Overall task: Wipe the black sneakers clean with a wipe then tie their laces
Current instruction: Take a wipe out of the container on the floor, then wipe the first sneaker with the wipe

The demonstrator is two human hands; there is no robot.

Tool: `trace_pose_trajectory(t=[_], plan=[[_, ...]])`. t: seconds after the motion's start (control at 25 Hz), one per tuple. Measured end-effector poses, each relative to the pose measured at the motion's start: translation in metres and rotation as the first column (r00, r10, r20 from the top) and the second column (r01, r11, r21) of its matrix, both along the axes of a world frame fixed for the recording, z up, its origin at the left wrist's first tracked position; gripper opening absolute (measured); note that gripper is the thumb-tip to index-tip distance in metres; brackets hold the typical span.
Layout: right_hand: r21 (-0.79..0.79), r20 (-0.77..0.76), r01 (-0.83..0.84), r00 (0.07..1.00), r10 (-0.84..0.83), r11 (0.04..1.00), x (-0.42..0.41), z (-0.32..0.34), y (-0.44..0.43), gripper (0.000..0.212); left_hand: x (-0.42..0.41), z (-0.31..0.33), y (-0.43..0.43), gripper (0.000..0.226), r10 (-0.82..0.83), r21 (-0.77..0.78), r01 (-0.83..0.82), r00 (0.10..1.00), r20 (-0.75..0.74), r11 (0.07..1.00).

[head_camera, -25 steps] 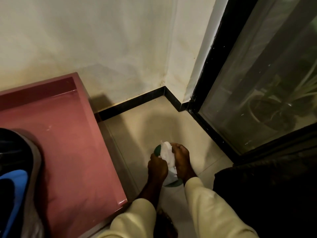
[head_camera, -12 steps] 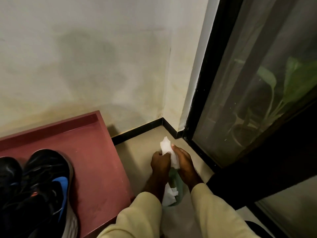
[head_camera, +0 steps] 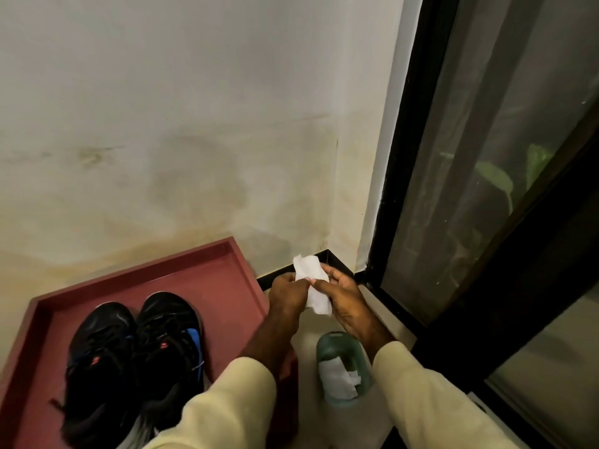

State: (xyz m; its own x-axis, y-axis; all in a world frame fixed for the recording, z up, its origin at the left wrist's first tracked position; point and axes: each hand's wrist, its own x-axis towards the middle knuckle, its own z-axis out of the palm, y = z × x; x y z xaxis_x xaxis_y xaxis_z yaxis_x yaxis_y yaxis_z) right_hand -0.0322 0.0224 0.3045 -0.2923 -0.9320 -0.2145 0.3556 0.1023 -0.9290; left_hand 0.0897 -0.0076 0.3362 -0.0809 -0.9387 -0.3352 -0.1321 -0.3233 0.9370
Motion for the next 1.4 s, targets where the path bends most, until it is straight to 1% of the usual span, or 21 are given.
trace_pose_trajectory(t=[0.04, 0.16, 0.2, 0.28, 0.4, 0.48, 0.52, 0.56, 0.6, 0.64, 0.68, 0.72, 0.76, 0.84, 0.88, 0.96, 1.04, 1.16, 1.2, 1.28, 1.4], plan=[[-0.027, 0.032, -0.032, 0.999, 0.033, 0.999, 0.009, 0.003, 0.005, 0.055, 0.013, 0.009, 0.003, 0.023, -0.031, -0.038, 0.032, 0.999, 0.027, 0.999], [-0.054, 0.185, -0.187, 0.964, 0.193, 0.981, 0.033, 0.020, 0.025, 0.038, 0.061, 0.039, 0.013, 0.012, -0.185, -0.099, 0.189, 0.982, 0.042, 0.977], [-0.052, 0.208, -0.246, 0.945, 0.252, 0.968, 0.040, 0.024, 0.030, 0.036, 0.077, 0.044, 0.013, 0.009, -0.246, -0.109, 0.250, 0.968, 0.051, 0.962], [-0.031, 0.179, -0.326, 0.928, 0.326, 0.945, 0.058, 0.032, 0.037, 0.037, 0.110, 0.050, 0.012, 0.004, -0.341, -0.126, 0.352, 0.934, 0.106, 0.927], [-0.033, 0.159, -0.365, 0.917, 0.365, 0.930, 0.093, 0.039, 0.039, 0.035, 0.152, 0.056, 0.008, 0.004, -0.402, -0.147, 0.440, 0.887, 0.228, 0.886], [-0.027, 0.165, -0.386, 0.908, 0.385, 0.922, 0.114, 0.046, 0.036, 0.031, 0.176, 0.066, 0.012, 0.007, -0.400, -0.150, 0.453, 0.870, 0.287, 0.879], [-0.011, 0.134, -0.388, 0.913, 0.386, 0.921, 0.121, 0.050, 0.033, 0.032, 0.184, 0.073, 0.015, 0.011, -0.377, -0.160, 0.441, 0.870, 0.317, 0.883], [0.010, 0.082, -0.381, 0.922, 0.379, 0.925, 0.125, 0.053, 0.027, 0.033, 0.191, 0.079, 0.016, 0.021, -0.321, -0.174, 0.412, 0.863, 0.390, 0.895], [0.027, 0.037, -0.370, 0.929, 0.369, 0.929, 0.131, 0.057, 0.021, 0.033, 0.200, 0.086, 0.018, 0.033, -0.228, -0.189, 0.368, 0.827, 0.515, 0.910], [0.036, 0.004, -0.354, 0.935, 0.354, 0.935, 0.134, 0.059, 0.015, 0.033, 0.209, 0.092, 0.019, 0.045, -0.117, -0.208, 0.322, 0.753, 0.648, 0.924], [0.037, -0.011, -0.336, 0.941, 0.337, 0.941, 0.137, 0.061, 0.012, 0.032, 0.219, 0.097, 0.021, 0.055, -0.041, -0.210, 0.291, 0.667, 0.744, 0.933], [0.034, -0.026, -0.318, 0.947, 0.319, 0.947, 0.139, 0.061, 0.009, 0.031, 0.229, 0.100, 0.025, 0.063, -0.045, -0.158, 0.289, 0.589, 0.807, 0.944], [0.039, -0.052, -0.297, 0.953, 0.299, 0.954, 0.141, 0.059, 0.007, 0.030, 0.237, 0.101, 0.031, 0.069, -0.128, -0.045, 0.309, 0.519, 0.845, 0.950], [0.076, -0.114, -0.264, 0.956, 0.272, 0.961, 0.143, 0.053, 0.007, 0.031, 0.243, 0.091, 0.046, 0.077, -0.360, 0.228, 0.353, 0.374, 0.855, 0.907], [0.098, -0.124, -0.258, 0.955, 0.269, 0.961, 0.145, 0.050, 0.008, 0.033, 0.243, 0.084, 0.051, 0.078, -0.420, 0.298, 0.367, 0.320, 0.849, 0.881], [0.128, -0.104, -0.255, 0.958, 0.268, 0.959, 0.149, 0.046, 0.010, 0.036, 0.237, 0.072, 0.058, 0.073, -0.405, 0.300, 0.369, 0.250, 0.879, 0.880], [0.133, -0.114, -0.253, 0.957, 0.268, 0.958, 0.150, 0.045, 0.009, 0.035, 0.227, 0.068, 0.059, 0.066, -0.363, 0.274, 0.358, 0.210, 0.908, 0.892], [0.139, -0.168, -0.234, 0.952, 0.256, 0.962, 0.152, 0.047, 0.003, 0.035, 0.210, 0.058, 0.057, 0.067, -0.404, 0.332, 0.367, 0.141, 0.904, 0.869], [0.139, -0.184, -0.230, 0.950, 0.253, 0.963, 0.153, 0.048, 0.000, 0.035, 0.204, 0.054, 0.057, 0.069, -0.396, 0.326, 0.373, 0.130, 0.909, 0.869], [0.121, -0.195, -0.228, 0.949, 0.248, 0.966, 0.157, 0.051, -0.004, 0.035, 0.198, 0.047, 0.057, 0.067, -0.352, 0.274, 0.368, 0.167, 0.921, 0.889], [0.113, -0.215, -0.212, 0.948, 0.233, 0.971, 0.163, 0.052, -0.004, 0.039, 0.202, 0.038, 0.056, 0.052, -0.298, 0.189, 0.342, 0.301, 0.906, 0.920]])
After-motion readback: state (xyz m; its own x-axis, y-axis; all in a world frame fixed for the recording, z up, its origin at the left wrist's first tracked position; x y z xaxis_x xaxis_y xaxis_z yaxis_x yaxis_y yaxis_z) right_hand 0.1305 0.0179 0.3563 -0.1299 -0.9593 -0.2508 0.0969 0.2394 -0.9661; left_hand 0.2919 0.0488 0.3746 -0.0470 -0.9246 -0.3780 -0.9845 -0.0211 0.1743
